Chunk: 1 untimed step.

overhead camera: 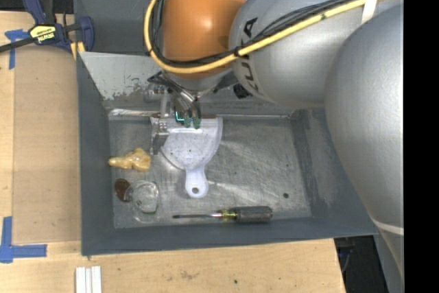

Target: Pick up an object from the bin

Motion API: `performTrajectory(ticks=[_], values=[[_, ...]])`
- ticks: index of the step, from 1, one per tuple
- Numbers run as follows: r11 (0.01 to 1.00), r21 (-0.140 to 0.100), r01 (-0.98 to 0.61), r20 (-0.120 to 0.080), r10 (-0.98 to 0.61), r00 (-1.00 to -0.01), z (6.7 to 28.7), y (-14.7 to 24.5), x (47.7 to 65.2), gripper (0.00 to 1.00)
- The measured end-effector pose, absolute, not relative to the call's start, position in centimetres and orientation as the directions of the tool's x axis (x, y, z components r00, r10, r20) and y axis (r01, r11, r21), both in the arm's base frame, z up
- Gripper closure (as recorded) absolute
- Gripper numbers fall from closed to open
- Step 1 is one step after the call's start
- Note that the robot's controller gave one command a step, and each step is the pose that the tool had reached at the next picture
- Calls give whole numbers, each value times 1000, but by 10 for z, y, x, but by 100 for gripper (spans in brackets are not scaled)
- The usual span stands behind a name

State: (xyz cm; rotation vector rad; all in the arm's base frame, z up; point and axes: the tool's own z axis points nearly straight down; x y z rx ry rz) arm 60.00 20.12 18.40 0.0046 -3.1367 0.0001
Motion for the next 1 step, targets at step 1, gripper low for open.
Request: performTrajectory(ticks=[1], values=[[1000, 2, -1, -3, -1, -1000, 188, 201, 602, 0]])
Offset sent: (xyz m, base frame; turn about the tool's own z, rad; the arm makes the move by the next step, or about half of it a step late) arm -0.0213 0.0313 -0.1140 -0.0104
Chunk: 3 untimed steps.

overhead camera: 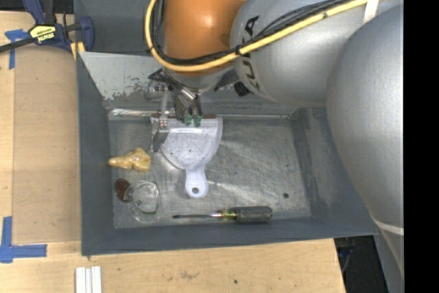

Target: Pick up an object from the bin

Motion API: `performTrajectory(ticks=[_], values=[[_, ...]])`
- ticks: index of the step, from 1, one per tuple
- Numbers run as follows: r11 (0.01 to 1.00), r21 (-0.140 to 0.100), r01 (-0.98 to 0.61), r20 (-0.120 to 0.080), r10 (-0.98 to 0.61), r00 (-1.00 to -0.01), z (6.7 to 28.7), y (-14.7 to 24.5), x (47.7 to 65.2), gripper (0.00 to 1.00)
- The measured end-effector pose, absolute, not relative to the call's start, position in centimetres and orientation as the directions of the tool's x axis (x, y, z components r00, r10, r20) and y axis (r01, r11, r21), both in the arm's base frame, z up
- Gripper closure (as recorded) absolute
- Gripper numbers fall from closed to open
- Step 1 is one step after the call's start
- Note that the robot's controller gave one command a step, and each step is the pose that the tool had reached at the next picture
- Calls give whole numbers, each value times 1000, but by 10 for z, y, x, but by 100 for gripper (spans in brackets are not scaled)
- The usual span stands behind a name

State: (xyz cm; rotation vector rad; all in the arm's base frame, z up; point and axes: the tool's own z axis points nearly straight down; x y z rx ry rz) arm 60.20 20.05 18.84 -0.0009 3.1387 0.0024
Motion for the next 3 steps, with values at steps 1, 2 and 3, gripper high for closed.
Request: performTrajectory(ticks=[1, 2, 3], values=[[1000, 3, -10, -6, -10, -1000, 114, 221, 588, 0], [1000, 1, 11, 1, 11, -1000, 74, 225, 583, 0], [995, 1, -96, -3, -96, -995, 116, 205, 580, 0]])
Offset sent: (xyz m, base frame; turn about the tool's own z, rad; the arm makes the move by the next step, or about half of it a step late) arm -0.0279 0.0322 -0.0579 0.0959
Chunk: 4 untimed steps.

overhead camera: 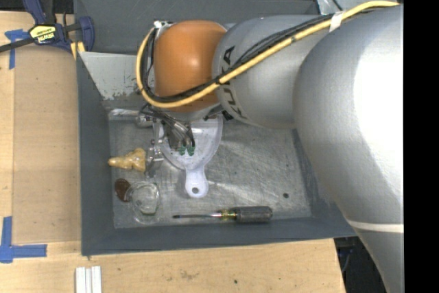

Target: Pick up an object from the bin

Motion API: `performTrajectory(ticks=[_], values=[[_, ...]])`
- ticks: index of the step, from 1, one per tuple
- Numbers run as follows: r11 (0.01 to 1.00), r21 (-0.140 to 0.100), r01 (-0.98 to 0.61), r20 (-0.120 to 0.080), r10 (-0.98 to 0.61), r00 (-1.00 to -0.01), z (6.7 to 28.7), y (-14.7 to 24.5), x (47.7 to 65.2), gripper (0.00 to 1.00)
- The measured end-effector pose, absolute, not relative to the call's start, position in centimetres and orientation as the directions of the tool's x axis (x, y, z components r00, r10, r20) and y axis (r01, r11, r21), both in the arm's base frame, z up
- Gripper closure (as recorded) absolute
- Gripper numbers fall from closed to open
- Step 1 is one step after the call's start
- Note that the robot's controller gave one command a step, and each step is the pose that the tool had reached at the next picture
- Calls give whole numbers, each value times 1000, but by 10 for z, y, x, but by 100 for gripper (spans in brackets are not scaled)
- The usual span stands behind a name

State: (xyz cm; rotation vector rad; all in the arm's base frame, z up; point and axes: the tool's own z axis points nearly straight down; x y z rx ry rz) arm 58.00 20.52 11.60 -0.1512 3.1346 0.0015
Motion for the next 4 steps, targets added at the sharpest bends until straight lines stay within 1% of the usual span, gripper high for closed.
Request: performTrajectory(ticks=[1, 2, 3, 4], values=[[1000, 1, 6, -3, 6, -1000, 81, 222, 584, 0], [1000, 8, 22, -18, 22, -1000, 76, 221, 572, 100], [1000, 8, 22, -18, 22, -1000, 76, 221, 572, 100], [1000, 6, 22, -13, 22, -1000, 77, 220, 572, 100]])
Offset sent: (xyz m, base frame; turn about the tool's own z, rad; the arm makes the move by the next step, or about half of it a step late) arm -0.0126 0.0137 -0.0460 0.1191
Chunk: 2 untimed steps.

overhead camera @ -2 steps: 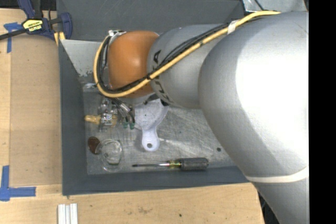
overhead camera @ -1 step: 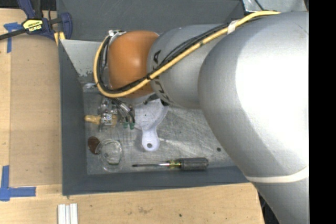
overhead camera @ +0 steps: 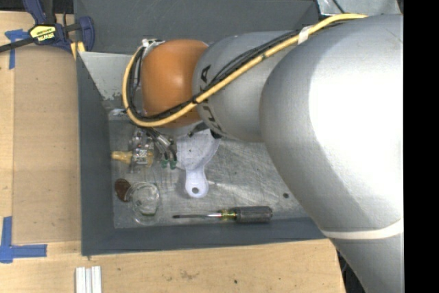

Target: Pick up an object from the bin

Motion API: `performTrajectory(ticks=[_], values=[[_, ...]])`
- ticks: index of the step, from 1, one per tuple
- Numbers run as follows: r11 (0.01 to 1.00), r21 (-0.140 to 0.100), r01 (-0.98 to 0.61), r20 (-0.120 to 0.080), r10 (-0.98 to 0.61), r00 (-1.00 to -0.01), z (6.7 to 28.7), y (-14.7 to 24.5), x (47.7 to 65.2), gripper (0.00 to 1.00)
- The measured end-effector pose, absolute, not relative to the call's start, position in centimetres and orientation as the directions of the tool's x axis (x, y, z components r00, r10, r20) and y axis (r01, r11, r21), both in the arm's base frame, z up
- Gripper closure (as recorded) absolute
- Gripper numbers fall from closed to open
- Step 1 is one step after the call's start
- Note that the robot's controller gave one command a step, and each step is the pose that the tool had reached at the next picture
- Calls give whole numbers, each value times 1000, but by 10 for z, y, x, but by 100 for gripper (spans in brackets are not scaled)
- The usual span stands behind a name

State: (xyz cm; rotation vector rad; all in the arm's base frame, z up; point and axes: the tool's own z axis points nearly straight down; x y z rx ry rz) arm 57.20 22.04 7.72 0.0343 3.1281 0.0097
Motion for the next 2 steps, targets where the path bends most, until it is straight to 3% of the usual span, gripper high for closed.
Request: performTrajectory(ticks=[2], values=[[1000, 2, 22, -4, 22, -1000, 86, 220, 571, 100]])
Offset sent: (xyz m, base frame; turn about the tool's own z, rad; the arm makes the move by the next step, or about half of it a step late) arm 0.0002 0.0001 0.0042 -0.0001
